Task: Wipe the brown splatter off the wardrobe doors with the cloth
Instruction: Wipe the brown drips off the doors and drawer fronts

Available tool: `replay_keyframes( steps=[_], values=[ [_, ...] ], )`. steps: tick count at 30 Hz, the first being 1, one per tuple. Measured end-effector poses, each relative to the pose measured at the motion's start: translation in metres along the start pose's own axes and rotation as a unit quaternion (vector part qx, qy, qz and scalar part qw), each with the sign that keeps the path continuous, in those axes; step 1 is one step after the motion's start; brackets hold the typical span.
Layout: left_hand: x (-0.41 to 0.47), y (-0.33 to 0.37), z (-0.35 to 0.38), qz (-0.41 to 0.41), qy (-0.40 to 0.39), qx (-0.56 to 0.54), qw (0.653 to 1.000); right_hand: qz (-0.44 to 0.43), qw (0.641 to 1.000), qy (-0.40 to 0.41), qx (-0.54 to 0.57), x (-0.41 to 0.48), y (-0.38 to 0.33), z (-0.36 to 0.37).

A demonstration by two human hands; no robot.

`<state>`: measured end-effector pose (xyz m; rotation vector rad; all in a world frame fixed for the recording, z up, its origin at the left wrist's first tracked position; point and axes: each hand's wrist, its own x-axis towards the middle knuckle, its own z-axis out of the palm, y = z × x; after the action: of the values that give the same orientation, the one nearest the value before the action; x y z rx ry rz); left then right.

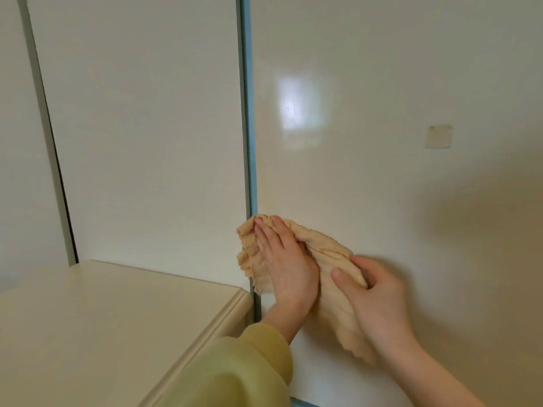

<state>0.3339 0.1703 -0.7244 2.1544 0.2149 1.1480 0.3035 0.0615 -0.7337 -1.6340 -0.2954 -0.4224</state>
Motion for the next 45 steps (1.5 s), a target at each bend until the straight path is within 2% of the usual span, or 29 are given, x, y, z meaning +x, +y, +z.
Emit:
replay_keyframes(
  steps=[7,14,24,29,33,35,38,41,45],
  values=[
    [0.080,0.045,-0.044,0.095,0.004,0.016,0.995,-0.036,0.998,0.003,0.042,0.044,-0.070,0.007],
    [0.138,0.094,-0.081,0.126,-0.013,0.029,0.992,-0.066,0.995,0.011,0.072,0.074,-0.133,0.006],
    [0.153,0.115,-0.099,0.134,-0.027,-0.005,0.991,-0.126,0.991,0.036,0.012,0.081,-0.175,-0.018],
    [0.154,0.131,-0.110,0.159,-0.070,-0.014,0.985,-0.122,0.991,0.054,0.003,0.067,-0.181,-0.038],
    [0.144,0.146,-0.129,0.200,-0.104,-0.064,0.972,-0.086,0.992,0.072,0.054,0.051,-0.177,-0.069],
    [0.130,0.155,-0.137,0.236,-0.117,-0.077,0.962,-0.037,0.994,0.068,0.079,0.048,-0.170,-0.085],
    [0.115,0.163,-0.143,0.260,-0.111,-0.098,0.954,0.080,0.990,0.019,0.113,0.046,-0.158,-0.106],
    [0.103,0.166,-0.142,0.259,-0.102,-0.115,0.954,0.187,0.971,-0.037,0.144,0.034,-0.146,-0.122],
    [0.091,0.169,-0.138,0.268,-0.088,-0.125,0.951,0.297,0.943,-0.119,0.086,0.008,-0.119,-0.128]
  ],
)
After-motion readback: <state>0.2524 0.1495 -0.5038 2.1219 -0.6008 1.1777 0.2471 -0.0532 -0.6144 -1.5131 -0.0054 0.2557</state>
